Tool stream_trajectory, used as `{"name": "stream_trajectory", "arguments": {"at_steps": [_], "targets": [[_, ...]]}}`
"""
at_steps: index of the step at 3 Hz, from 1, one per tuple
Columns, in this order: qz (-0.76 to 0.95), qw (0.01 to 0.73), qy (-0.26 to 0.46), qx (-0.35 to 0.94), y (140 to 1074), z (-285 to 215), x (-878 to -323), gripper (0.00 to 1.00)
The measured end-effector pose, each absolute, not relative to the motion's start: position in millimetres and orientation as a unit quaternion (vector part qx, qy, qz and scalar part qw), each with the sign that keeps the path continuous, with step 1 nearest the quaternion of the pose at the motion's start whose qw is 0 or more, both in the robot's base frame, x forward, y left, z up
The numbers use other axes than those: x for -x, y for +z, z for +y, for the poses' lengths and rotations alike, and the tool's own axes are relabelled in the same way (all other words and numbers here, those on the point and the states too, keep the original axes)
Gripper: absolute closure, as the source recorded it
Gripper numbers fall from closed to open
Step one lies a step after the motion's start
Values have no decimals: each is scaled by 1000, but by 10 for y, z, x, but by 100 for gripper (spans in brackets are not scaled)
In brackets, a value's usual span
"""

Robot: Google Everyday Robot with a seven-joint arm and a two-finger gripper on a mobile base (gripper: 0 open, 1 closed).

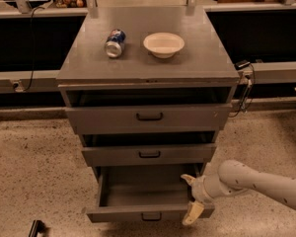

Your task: Close bottom drawer

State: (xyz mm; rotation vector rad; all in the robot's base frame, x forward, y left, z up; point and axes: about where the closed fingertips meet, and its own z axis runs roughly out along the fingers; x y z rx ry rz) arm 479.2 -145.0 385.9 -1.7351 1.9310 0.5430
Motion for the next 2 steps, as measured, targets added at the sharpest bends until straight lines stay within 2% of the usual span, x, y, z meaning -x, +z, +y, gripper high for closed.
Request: {"name": "stream_trajectory", "arguments": {"at_steps": [1,2], "targets": [[708,239,203,632,3704,-1328,-4855,0],[700,296,213,614,3331,-1152,-5022,0]]}}
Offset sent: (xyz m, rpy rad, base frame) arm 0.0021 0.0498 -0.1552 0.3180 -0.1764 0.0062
